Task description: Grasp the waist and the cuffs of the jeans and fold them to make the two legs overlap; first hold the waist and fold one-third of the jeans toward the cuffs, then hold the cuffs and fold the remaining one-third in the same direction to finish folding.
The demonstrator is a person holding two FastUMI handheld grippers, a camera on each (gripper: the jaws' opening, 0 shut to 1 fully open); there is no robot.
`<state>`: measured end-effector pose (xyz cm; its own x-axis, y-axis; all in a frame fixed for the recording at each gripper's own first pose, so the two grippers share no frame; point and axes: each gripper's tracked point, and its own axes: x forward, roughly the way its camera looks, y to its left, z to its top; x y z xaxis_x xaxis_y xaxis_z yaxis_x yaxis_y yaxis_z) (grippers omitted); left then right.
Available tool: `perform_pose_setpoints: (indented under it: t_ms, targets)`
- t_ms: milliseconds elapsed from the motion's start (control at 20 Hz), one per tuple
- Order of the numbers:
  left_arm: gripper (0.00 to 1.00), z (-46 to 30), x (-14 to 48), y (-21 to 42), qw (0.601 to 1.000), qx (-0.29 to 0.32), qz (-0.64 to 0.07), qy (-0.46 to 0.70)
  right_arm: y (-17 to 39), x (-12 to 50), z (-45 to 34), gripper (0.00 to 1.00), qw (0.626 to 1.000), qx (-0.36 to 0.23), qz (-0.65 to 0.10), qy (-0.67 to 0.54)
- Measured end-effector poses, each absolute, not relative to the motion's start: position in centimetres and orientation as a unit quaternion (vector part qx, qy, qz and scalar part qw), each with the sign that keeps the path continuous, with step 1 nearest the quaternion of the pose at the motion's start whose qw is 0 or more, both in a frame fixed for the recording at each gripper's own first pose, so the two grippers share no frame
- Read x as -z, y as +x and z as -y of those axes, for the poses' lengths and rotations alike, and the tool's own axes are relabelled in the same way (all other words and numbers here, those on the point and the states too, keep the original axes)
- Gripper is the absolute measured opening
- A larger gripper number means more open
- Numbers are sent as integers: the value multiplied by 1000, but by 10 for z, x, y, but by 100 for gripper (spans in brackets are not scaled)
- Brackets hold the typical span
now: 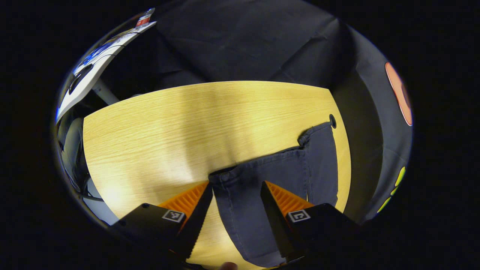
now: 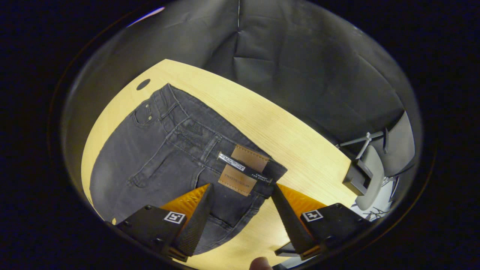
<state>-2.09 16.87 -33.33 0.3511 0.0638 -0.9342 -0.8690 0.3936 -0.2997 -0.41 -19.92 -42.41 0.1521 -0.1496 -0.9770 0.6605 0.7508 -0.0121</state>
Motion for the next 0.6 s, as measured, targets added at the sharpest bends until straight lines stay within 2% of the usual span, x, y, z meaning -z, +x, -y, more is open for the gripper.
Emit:
perform_pose_setpoints:
  t_ms: [250, 300, 350, 450, 600]
  targets:
    - [30, -173, 339, -31, 698, -332, -457, -440, 4, 426, 190, 30, 731, 258, -589, 229]
    - [26, -173, 338, -33, 698, -324, -460, -444, 3, 427, 189, 18, 733, 252, -588, 230]
    - [17, -171, 339, -34, 696, -316, -460, -452, 4, 424, 191, 13, 733, 243, -588, 238]
    - [8, -168, 330, -33, 699, -307, -446, -468, -1, 419, 183, 3, 722, 221, -594, 277]
    - [4, -160, 299, -33, 718, -282, -409, -487, 5, 397, 176, 3, 716, 199, -570, 350]
